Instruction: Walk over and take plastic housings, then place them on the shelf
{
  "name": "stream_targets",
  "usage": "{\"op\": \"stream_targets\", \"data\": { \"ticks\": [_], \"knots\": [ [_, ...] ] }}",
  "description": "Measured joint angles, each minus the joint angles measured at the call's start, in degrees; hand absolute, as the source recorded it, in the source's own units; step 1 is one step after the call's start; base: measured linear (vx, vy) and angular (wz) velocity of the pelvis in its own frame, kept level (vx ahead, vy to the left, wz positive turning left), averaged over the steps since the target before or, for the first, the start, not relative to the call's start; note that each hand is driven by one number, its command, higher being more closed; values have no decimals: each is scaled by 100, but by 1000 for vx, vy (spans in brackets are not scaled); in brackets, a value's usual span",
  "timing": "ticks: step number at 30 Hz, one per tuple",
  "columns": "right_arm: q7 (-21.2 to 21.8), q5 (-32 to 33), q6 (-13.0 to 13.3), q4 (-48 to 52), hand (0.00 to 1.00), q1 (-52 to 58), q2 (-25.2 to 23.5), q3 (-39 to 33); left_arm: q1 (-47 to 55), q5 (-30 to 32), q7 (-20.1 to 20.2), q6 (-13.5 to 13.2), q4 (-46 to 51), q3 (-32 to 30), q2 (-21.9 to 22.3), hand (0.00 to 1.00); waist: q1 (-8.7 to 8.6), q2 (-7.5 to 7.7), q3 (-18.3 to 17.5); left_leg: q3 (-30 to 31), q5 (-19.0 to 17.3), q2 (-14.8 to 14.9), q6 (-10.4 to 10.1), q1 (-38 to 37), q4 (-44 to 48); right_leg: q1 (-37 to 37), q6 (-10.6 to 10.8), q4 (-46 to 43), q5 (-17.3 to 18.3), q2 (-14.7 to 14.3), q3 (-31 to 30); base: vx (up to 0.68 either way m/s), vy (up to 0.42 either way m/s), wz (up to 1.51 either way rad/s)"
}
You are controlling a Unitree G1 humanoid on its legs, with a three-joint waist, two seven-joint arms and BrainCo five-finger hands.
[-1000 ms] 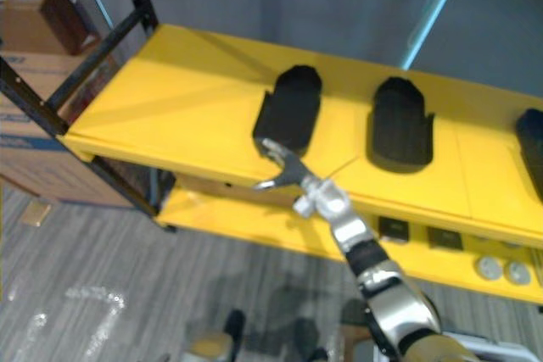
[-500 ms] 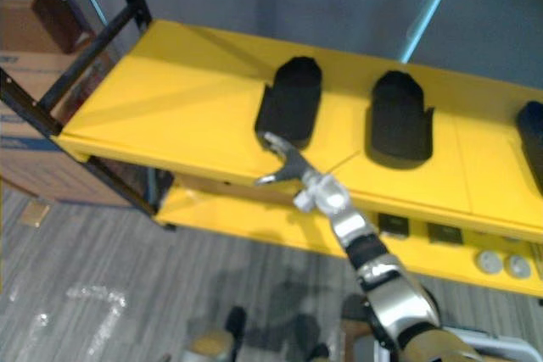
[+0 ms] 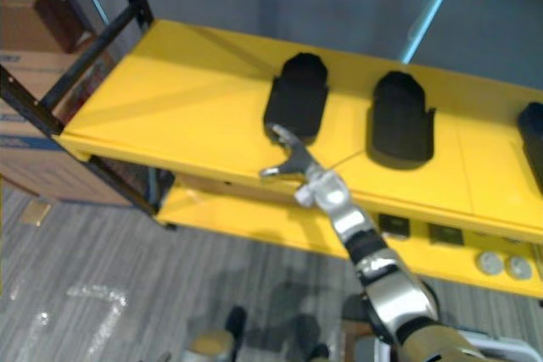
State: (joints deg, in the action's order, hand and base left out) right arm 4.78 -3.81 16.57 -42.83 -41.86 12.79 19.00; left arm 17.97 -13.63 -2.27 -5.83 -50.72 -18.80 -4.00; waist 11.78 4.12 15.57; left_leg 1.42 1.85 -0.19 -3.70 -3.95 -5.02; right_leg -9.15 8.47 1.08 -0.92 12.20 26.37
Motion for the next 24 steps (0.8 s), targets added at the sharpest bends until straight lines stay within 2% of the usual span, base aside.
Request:
{"op": "stream_targets", "data": {
  "ticks": [3,5,9,13,15,19,22,23,24],
  "knots": [
    [71,25,152,-63,0,-17,0,10,0,1,2,0,-1,-1,0,0,0,0,0,13,0,-2,0,5,-1,-2,0,1,0,0,11,0,0,0],
    [272,37,337,-58,0,-17,1,16,0,8,12,4,-1,-3,0,0,-3,3,1,9,0,-1,0,6,-4,-2,1,11,0,0,10,0,0,0],
    [562,292,445,303,0,48,-3,32,-9,15,19,15,-1,-23,-1,0,-28,23,12,-42,-1,12,-1,1,-5,6,6,38,-9,-10,-36,0,0,-5],
    [855,571,433,2072,0,389,-16,225,-15,25,25,46,-11,-69,0,0,-154,80,-15,-266,-6,144,-7,14,0,148,-76,49,-97,-99,-295,-2,-6,-28],
    [1020,1030,212,3443,0,781,-20,244,-14,26,29,37,-11,-123,-6,0,-310,160,-88,-458,-21,216,-29,-6,2,233,-128,49,-136,-149,-465,-10,-14,-36],
    [1007,1653,-209,4640,0,1574,-24,-102,-39,28,37,-22,-144,-281,-17,0,-576,283,-253,-725,-63,312,-87,-94,-1,323,-153,46,-152,-235,-754,-38,-22,-37],
    [814,1878,-298,5025,0,2474,10,-738,-48,81,32,-68,-379,-361,-4,0,-768,230,-531,-912,-93,380,-113,-102,-4,411,-175,43,-156,-298,-947,-68,-30,-35],
    [662,1876,-297,5142,0,2818,13,-1007,-46,117,32,-98,-456,-360,-2,0,-849,126,-595,-986,-99,408,-122,-117,-4,433,-197,43,-156,-326,-995,-56,-36,-31],
    [612,1876,-296,5174,0,2973,14,-1131,-40,120,31,-104,-466,-359,2,0,-891,137,-659,-1019,-104,418,-129,-132,-4,441,-202,43,-156,-328,-1045,-53,-27,-31]
  ]
}}
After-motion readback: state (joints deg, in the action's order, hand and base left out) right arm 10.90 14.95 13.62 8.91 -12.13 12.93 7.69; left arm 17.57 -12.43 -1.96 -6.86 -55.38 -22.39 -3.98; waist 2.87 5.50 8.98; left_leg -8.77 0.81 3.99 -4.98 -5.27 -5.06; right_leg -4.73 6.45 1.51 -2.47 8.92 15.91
